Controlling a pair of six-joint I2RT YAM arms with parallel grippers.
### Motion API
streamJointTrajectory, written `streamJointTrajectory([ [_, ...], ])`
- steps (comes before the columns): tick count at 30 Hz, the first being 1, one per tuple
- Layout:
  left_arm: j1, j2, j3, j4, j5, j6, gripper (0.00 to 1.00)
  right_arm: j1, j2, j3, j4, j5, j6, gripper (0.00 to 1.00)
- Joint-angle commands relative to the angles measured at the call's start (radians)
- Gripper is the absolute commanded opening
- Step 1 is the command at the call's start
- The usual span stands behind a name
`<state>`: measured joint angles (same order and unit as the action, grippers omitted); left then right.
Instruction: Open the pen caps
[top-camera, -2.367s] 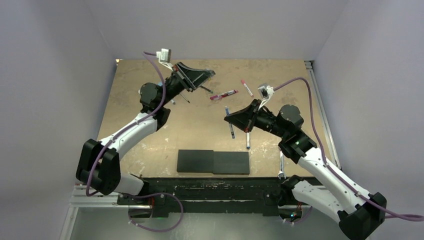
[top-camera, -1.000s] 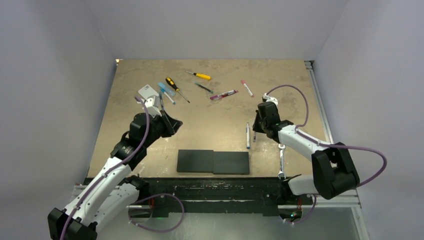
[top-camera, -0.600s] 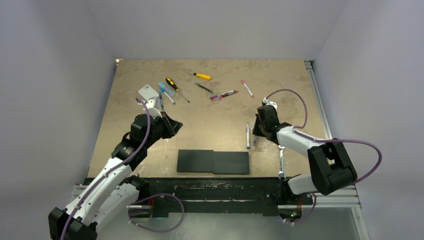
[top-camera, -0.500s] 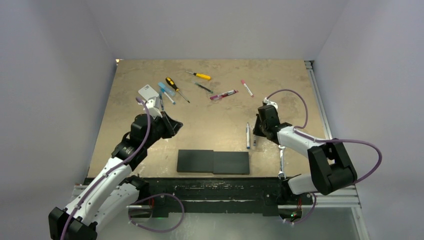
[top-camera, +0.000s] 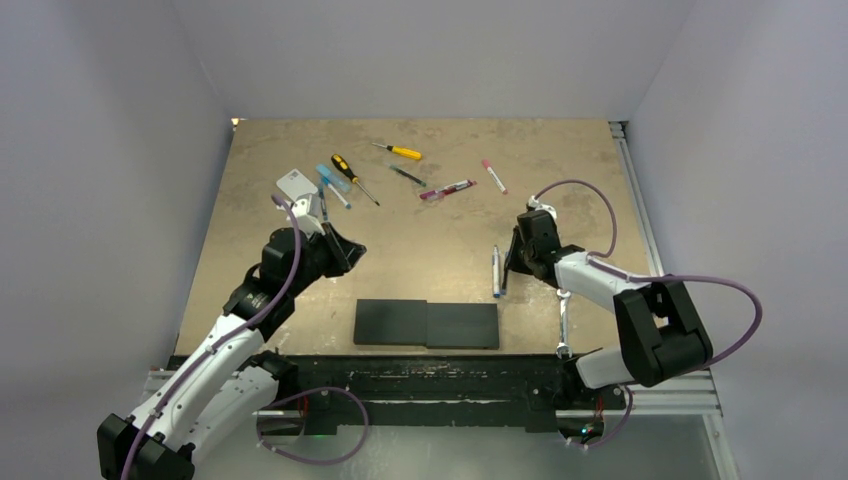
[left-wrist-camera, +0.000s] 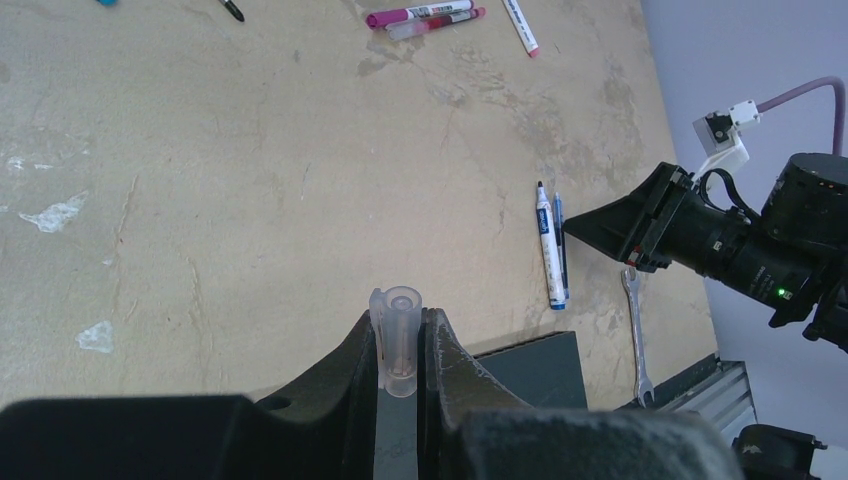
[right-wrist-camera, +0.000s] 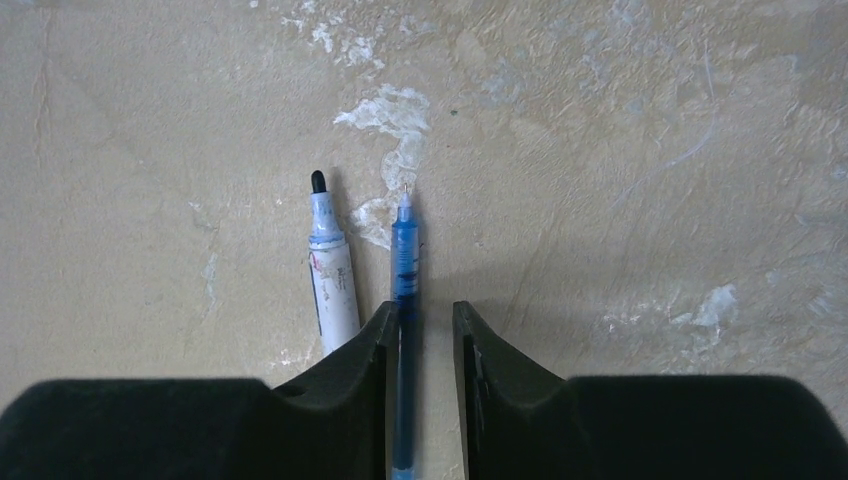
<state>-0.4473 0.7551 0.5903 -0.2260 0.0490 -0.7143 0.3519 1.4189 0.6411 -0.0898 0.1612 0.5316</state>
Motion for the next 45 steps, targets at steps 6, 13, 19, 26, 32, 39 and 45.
streamJointTrajectory([
  [6, -0.001, 0.004, -0.019, 0.036, 0.019, -0.005, 0.00, -0.007, -0.018, -0.005, 0.008, -0.013, 0.018, 0.33],
  [13, -0.001, 0.016, 0.013, -0.003, -0.039, 0.010, 0.00, -0.007, -0.149, 0.017, -0.013, -0.043, 0.039, 0.52],
  [19, 0.010, 0.112, 0.112, -0.164, -0.370, -0.008, 0.00, -0.002, -0.372, -0.040, 0.139, -0.171, 0.029, 0.60],
  [26, 0.298, 0.378, 0.157, -0.146, -0.227, -0.069, 0.00, 0.015, -0.455, -0.109, 0.224, -0.328, 0.029, 0.60],
  [32, 0.361, 0.526, 0.163, -0.117, -0.357, -0.079, 0.00, 0.017, -0.531, -0.135, 0.212, -0.356, 0.001, 0.60],
  [39, 0.424, 0.649, 0.171, -0.075, -0.372, -0.064, 0.00, 0.018, -0.582, -0.128, 0.207, -0.401, -0.004, 0.60],
  [45, 0.435, 0.727, 0.183, -0.038, -0.352, -0.058, 0.04, 0.017, -0.613, -0.109, 0.183, -0.389, -0.014, 0.61],
])
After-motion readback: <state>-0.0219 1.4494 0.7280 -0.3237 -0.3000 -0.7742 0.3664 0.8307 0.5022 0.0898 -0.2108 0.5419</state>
